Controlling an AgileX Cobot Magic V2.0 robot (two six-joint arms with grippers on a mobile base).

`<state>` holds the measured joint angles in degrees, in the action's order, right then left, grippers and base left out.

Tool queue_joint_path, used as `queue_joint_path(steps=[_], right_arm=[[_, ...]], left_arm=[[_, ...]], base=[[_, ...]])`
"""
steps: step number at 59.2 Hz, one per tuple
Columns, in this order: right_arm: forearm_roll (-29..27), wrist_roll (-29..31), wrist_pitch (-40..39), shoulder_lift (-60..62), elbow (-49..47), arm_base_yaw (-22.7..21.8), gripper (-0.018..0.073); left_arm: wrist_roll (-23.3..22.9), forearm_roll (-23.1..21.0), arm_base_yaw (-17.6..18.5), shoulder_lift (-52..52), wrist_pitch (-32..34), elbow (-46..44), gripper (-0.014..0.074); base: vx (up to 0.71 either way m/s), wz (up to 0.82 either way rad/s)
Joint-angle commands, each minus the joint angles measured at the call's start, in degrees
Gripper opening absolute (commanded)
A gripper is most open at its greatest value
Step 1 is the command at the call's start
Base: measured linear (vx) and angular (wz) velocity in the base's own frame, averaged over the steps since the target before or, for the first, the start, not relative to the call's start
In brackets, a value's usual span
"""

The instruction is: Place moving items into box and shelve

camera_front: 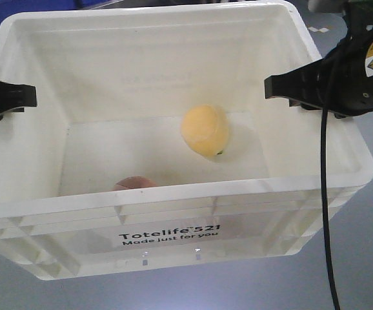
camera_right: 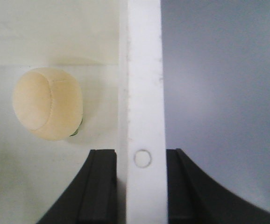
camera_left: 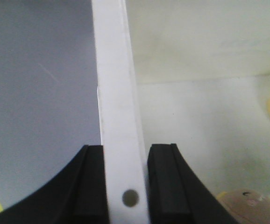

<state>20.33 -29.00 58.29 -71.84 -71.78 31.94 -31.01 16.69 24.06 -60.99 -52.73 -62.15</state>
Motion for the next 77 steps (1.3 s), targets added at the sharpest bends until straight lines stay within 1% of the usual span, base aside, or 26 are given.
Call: queue_joint_path(steps=[1,40,77], right_arm=[[5.32,-0.02,-5.00,2.43,-2.16,-0.44,0.0057],[5.32,-0.02,-4.94,2.43,-2.16,-0.44,0.0057],[5.32,-0.02,-4.94,2.43,-2.16,-0.44,0.0057]], left_arm=[[0.26,4.13,0.20,1.95,5.20,-2.48,0.0148],[0.26,4.08,0.20,1.95,5.19,-2.48,0.0148],[0.26,4.09,0.20,1.95,5.24,-2.48,0.0148]], base=[[-0.07,0.64],[-0.01,0.55],[0.10,0.48]])
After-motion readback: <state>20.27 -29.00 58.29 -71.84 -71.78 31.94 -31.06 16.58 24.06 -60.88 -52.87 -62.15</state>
